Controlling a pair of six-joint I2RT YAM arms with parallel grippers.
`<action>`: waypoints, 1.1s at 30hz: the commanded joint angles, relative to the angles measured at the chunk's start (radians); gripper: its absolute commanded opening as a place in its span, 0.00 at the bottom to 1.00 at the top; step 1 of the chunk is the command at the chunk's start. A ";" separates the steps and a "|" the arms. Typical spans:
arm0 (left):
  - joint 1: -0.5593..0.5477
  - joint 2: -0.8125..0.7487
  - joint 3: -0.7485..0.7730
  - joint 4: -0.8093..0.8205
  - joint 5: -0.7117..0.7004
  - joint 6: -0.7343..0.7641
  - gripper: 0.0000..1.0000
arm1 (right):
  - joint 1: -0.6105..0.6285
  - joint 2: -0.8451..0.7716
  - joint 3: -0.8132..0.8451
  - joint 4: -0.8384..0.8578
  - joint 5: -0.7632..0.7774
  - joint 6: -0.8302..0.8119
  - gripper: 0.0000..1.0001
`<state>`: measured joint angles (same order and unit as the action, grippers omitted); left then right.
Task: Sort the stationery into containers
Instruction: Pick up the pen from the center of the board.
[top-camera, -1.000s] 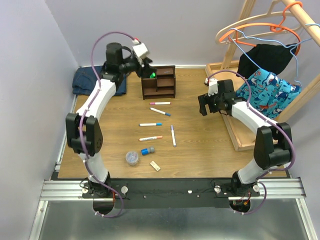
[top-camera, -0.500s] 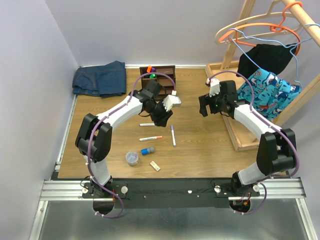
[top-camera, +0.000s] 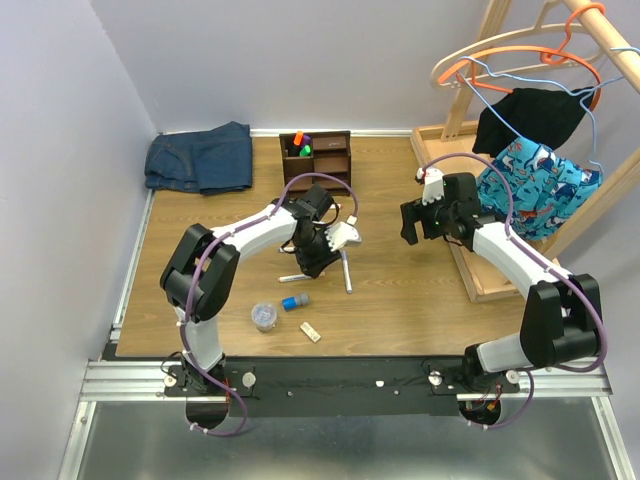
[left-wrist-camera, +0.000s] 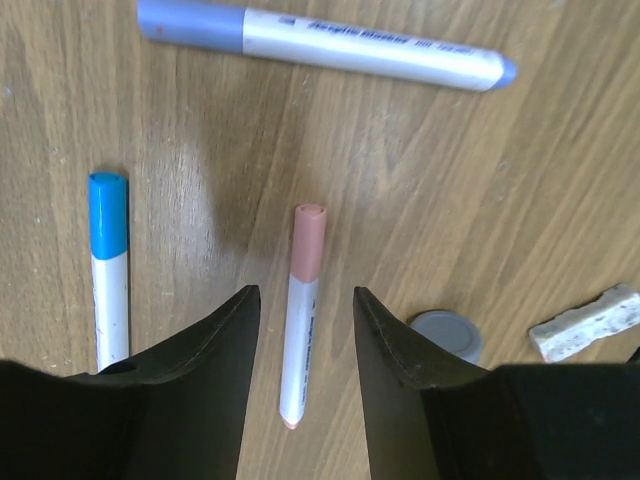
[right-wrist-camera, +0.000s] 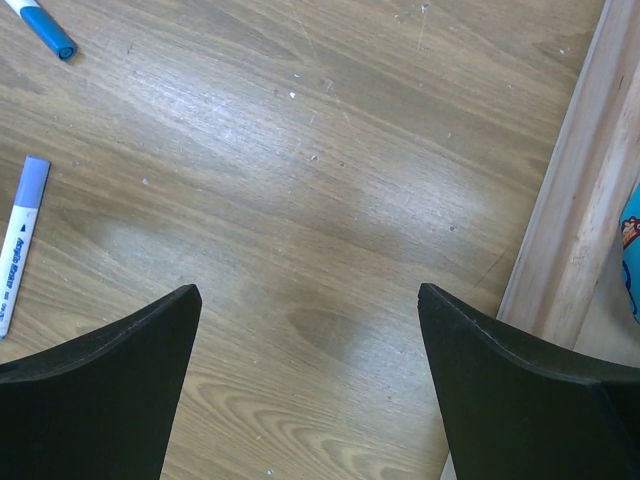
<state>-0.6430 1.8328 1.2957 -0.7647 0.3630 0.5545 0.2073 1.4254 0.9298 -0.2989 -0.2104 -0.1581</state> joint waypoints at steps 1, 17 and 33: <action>-0.003 0.036 -0.026 0.028 -0.068 0.019 0.50 | -0.003 -0.026 -0.009 0.018 -0.018 0.009 0.97; -0.033 0.072 -0.085 0.100 -0.107 -0.016 0.41 | -0.005 -0.014 0.001 0.006 0.009 -0.003 0.97; -0.032 -0.009 0.064 -0.023 -0.001 -0.019 0.21 | -0.005 -0.025 0.001 -0.002 0.034 -0.014 0.97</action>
<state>-0.6682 1.8469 1.2263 -0.6571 0.2718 0.5381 0.2073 1.4170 0.9291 -0.2985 -0.2024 -0.1581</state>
